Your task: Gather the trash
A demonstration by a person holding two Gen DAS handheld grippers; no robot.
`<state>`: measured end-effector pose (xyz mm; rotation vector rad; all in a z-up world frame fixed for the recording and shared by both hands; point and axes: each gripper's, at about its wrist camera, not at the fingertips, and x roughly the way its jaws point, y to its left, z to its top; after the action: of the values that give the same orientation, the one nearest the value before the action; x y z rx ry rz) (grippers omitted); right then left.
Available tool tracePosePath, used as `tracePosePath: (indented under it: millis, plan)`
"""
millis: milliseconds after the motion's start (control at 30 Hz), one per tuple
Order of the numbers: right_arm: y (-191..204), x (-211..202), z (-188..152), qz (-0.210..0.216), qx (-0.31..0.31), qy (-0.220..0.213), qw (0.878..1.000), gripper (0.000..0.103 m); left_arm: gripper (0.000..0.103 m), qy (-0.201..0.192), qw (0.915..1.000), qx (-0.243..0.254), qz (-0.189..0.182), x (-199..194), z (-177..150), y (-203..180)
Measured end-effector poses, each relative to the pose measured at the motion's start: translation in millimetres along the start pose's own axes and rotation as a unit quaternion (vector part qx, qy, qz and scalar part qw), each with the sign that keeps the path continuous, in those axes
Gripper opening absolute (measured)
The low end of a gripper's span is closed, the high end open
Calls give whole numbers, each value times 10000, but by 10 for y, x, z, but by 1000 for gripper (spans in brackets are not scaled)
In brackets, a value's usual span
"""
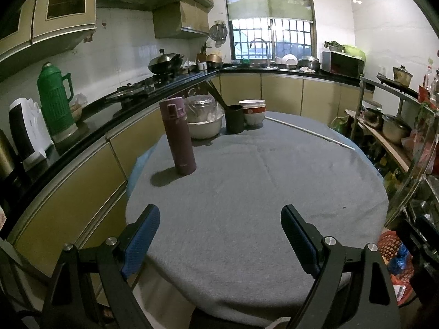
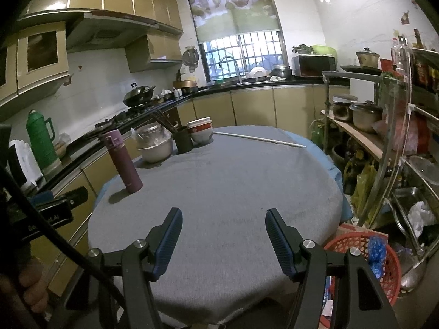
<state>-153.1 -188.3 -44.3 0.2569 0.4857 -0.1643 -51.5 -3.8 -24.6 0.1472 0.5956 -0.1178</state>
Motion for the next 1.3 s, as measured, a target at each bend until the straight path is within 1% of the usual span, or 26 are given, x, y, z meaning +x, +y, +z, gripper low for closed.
tracePosePath:
  millis: [300, 533, 933, 1300]
  plan:
    - [118, 6, 70, 43, -116, -84, 9999, 67, 90, -78, 9999, -93, 15, -34, 22, 61]
    - [202, 62, 126, 75, -188, -115, 9997, 67, 90, -93, 9998, -180, 28, 12, 70, 142]
    - [363, 246, 282, 202, -285, -166, 9993, 67, 90, -165, 9992, -338, 158, 123, 231, 271]
    - [476, 430, 374, 263, -367, -152, 9989, 67, 90, -168, 9989, -400, 182, 224, 329, 338]
